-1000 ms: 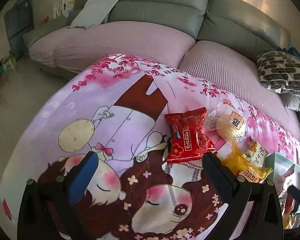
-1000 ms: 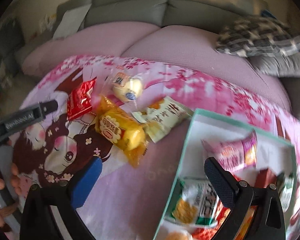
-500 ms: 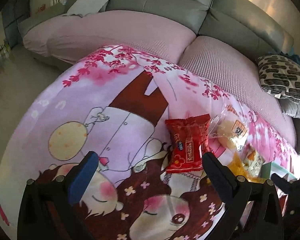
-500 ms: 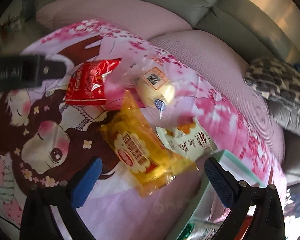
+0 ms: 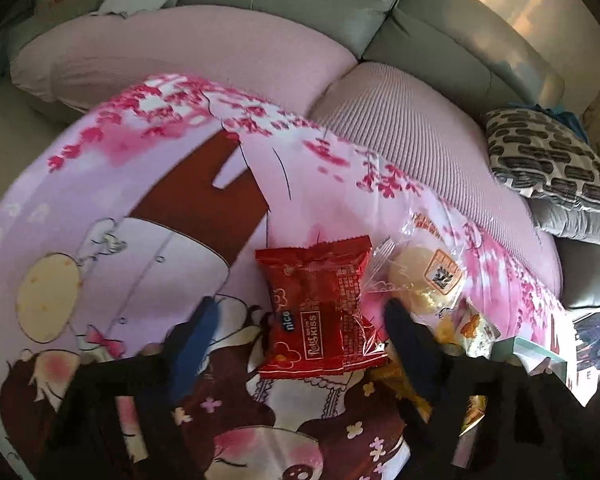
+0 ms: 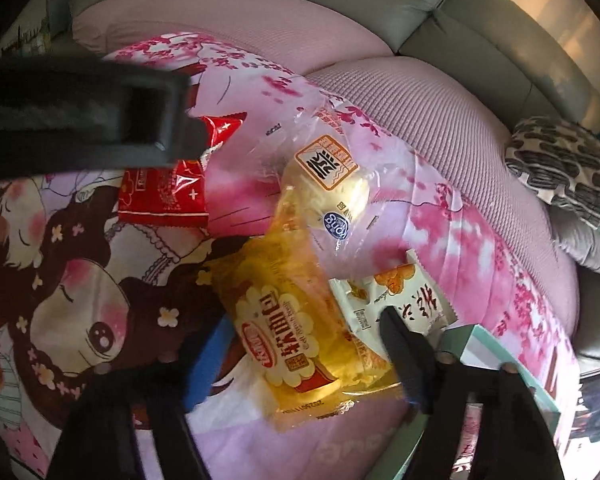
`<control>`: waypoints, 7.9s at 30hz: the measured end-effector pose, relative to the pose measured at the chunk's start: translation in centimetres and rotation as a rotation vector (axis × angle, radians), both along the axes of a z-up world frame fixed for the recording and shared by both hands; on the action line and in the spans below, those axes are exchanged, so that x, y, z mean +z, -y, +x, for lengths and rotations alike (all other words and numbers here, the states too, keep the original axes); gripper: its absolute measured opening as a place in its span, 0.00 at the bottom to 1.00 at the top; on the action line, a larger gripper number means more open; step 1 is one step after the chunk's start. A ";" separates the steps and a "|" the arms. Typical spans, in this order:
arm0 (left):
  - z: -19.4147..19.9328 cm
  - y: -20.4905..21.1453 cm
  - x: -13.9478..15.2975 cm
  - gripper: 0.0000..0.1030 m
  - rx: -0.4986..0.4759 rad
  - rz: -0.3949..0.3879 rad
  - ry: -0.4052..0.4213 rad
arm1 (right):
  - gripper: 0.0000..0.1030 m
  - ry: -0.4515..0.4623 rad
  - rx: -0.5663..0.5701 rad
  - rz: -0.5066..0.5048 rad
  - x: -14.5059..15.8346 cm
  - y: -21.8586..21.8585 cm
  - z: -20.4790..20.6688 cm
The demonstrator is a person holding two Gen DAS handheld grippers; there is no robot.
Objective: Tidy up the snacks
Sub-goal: 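Grasp the red Nice pack with left gripper while right gripper grasps yellow bread bag, then lift the red pack and yellow bag and carry them over the tray, then lower both packs into the tray and open both grippers, then withdraw both open tools toward the cream bun and beige pastry pack, then grasp the wrapped cream bun with left gripper while right gripper grasps beige pastry pack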
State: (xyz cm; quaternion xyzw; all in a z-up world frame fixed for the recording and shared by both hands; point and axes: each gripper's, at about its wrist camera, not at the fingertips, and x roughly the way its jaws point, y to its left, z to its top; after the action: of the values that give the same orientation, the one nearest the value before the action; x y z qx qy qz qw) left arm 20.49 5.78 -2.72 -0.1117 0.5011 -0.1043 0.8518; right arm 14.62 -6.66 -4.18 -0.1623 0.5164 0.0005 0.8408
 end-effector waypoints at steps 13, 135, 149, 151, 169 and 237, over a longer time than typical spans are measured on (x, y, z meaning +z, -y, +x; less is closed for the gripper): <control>0.1 0.8 -1.5 0.46 -0.024 -0.076 -0.013 | 0.45 0.017 -0.039 0.089 0.3 0.9 -0.7; -12.9 18.7 3.8 0.85 -0.325 0.049 0.061 | 0.86 0.261 -0.835 0.384 4.6 29.2 -21.2; -9.9 12.9 3.5 1.00 -0.113 0.049 0.064 | 1.00 0.239 -0.825 0.351 4.6 27.6 -21.6; -9.4 11.9 3.6 1.00 -0.088 0.046 0.069 | 1.00 0.243 -0.815 0.354 4.7 27.3 -21.5; -5.0 3.7 4.6 1.00 0.041 0.171 0.083 | 1.00 0.248 -0.527 0.494 7.0 16.5 -14.4; 7.1 6.0 -1.3 0.69 -0.233 -0.004 -0.194 | 0.63 -0.235 -0.788 0.596 -1.1 12.2 5.3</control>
State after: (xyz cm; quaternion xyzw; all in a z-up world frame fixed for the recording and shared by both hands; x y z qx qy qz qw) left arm 27.59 -0.24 -3.98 -0.0640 0.5904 -0.1920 0.7813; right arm 19.93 -18.90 -5.32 0.2927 0.6071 -0.1511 0.7231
